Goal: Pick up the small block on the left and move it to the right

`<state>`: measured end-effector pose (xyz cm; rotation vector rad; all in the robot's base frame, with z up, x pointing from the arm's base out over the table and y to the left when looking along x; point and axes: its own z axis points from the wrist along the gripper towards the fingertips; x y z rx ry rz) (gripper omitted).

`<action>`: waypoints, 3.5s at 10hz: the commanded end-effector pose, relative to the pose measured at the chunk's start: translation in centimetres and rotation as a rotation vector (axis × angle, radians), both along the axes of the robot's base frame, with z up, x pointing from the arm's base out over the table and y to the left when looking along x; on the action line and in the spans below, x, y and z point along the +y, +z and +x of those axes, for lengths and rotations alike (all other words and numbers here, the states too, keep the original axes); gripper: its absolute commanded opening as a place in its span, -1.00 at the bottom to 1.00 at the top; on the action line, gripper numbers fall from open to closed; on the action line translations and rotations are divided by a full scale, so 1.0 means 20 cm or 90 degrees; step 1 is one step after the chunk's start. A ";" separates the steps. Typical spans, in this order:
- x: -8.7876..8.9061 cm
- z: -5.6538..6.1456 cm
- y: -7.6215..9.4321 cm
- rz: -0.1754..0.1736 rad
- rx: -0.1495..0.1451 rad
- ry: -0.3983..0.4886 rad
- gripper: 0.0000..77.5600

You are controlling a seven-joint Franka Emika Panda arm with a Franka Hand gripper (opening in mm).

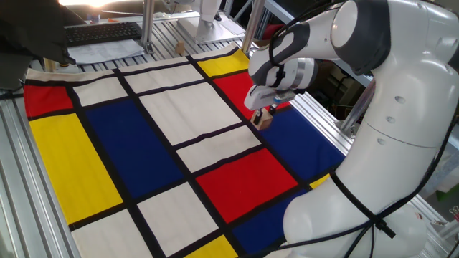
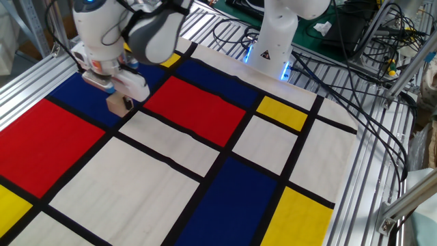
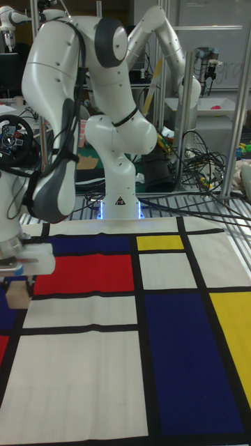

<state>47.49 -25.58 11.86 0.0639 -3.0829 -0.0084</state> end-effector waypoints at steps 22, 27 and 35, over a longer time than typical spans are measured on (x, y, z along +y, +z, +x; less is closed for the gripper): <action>0.30 -0.07 0.01 -0.003 0.030 0.059 -0.97; 0.51 -0.05 0.06 0.004 0.030 0.044 -0.97; 1.13 -0.22 0.03 -0.026 0.010 -0.011 -0.97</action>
